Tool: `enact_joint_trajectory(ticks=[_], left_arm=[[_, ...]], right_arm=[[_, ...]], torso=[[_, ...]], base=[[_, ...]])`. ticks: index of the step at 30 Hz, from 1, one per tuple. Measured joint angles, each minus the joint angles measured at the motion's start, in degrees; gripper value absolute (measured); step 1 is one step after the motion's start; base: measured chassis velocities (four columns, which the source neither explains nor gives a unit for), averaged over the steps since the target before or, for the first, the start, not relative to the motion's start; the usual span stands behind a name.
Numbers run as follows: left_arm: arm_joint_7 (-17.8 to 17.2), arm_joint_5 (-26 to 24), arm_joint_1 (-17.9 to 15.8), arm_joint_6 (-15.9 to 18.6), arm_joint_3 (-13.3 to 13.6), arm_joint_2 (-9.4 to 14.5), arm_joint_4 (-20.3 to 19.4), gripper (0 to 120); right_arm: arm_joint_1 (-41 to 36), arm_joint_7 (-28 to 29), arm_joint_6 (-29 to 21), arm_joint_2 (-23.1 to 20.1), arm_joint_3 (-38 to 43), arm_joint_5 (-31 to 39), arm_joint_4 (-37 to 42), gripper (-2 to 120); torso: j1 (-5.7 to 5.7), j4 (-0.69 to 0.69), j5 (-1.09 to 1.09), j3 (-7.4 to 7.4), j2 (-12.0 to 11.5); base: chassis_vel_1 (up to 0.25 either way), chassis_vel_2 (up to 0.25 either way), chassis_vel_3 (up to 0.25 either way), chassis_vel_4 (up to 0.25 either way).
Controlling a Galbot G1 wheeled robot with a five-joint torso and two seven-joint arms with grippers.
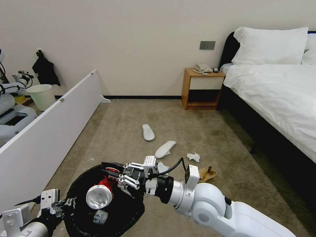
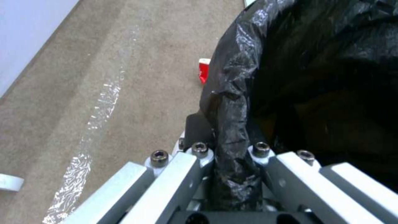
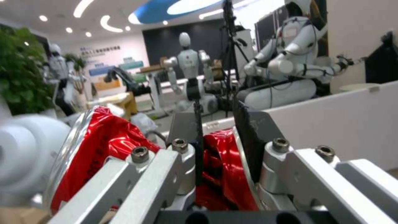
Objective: Pick up the trash bin, then pick up the garbage from the floor and place it into the trash bin.
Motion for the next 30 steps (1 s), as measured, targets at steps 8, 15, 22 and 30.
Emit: enact_joint_trajectory(ticks=[8,15,22,30], left_arm=[[0.0,-0.02,0.35,0.0,0.04,-0.11,-0.27,3],[0.01,-0.02,0.65,0.0,-0.02,-0.14,-0.3,3],[0.03,-0.06,0.68,0.0,0.07,-0.17,-0.33,3],[0.06,-0.07,0.69,0.0,0.07,-0.21,-0.33,3]], right_arm=[[0.29,0.4,0.39,0.66,-0.93,-2.0,-1.31,42],[0.41,0.59,0.39,0.89,-1.46,-1.9,-1.45,68],[0.22,0.68,0.27,0.94,-1.45,-1.71,-1.41,93],[-0.01,0.23,0.59,1.56,2.22,-1.04,-0.75,100]], torso=[[0.0,0.0,0.0,0.0,0.0],[0.0,0.0,0.0,0.0,0.0],[0.0,0.0,-0.01,0.0,0.0],[0.0,0.0,0.0,0.0,0.0]], base=[[0.0,0.0,0.0,0.0],[0.0,0.0,0.0,0.0],[0.0,0.0,0.0,0.0],[0.0,0.0,0.0,0.0]])
